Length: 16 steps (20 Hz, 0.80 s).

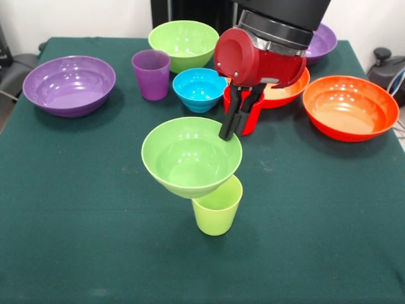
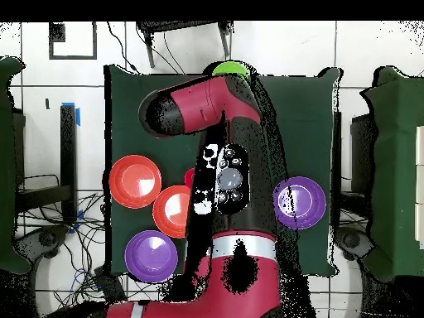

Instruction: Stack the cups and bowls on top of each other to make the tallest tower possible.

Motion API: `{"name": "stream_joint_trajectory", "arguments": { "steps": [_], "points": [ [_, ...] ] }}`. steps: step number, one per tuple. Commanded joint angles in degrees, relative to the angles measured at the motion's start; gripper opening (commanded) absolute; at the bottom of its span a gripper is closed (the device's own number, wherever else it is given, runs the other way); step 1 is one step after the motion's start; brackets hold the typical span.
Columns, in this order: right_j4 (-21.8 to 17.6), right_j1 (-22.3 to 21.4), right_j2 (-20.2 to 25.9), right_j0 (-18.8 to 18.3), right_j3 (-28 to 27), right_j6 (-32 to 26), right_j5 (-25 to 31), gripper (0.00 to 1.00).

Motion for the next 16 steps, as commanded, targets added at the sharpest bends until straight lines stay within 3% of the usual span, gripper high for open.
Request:
{"name": "stream_joint_trajectory", "arguments": {
  "steps": [1,16],
  "points": [
    [0.3,2.3,0.5,1.9,5.2,11.2,-4.4,0.00],
    [3.8,2.9,-1.2,3.3,6.8,13.4,-6.5,0.00]
  ]
}}
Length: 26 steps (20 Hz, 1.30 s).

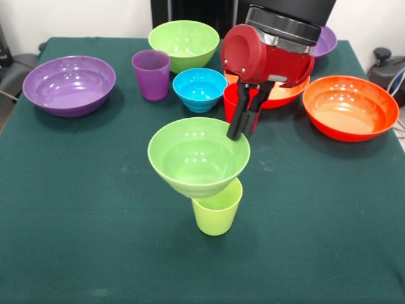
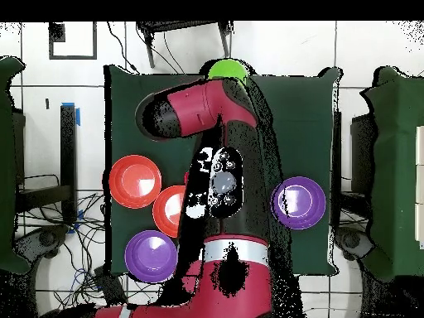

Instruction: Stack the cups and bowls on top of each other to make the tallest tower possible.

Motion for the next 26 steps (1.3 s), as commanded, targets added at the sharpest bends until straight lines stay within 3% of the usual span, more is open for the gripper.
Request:
{"name": "stream_joint_trajectory", "arguments": {
  "steps": [1,14,26],
  "points": [
    [1.2,2.8,1.3,1.6,6.2,11.6,-3.2,0.00],
    [1.3,2.9,1.4,2.0,7.2,14.3,-4.6,0.00],
    [1.8,4.4,2.9,1.1,5.4,11.5,-3.7,0.00]
  ]
}}
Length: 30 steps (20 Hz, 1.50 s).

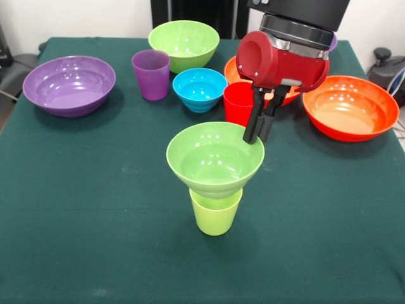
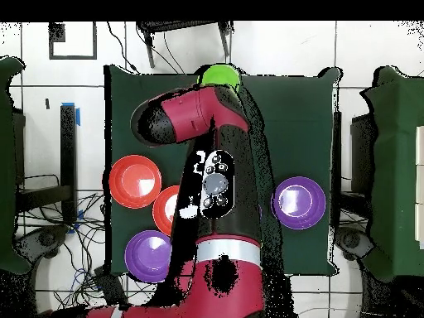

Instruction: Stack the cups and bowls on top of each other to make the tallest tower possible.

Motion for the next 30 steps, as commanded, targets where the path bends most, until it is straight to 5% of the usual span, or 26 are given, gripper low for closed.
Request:
{"name": "stream_joint_trajectory", "arguments": {
  "steps": [1,30],
  "points": [
    [0.9,4.2,3.5,0.0,3.4,5.9,-0.1,0.00],
    [1.1,5.8,1.8,1.4,0.0,5.5,4.5,0.00]
  ]
}}
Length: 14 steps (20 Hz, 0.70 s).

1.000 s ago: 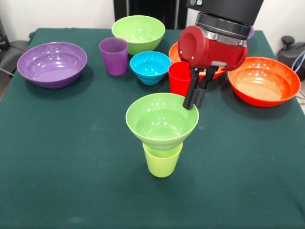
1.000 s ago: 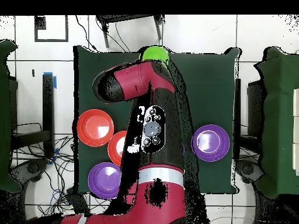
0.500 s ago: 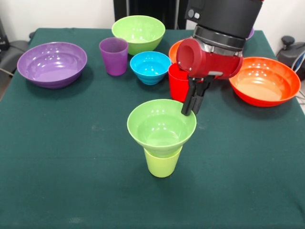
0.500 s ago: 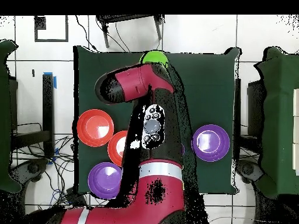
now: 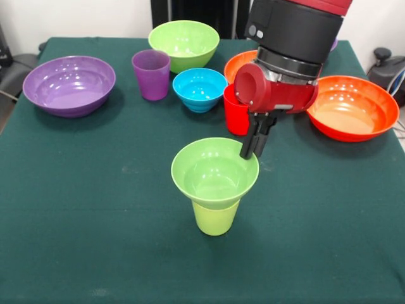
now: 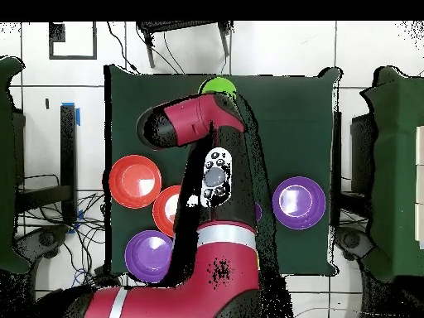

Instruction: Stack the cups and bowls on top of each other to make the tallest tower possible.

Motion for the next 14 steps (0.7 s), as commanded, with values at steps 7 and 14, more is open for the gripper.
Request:
{"name": "stream_joint_trajectory", "arguments": {
  "steps": [7,14],
  "points": [
    [1.1,1.8,1.7,1.5,0.3,5.6,4.5,0.00],
    [1.0,2.0,1.1,1.8,0.5,6.4,4.0,0.00]
  ]
}}
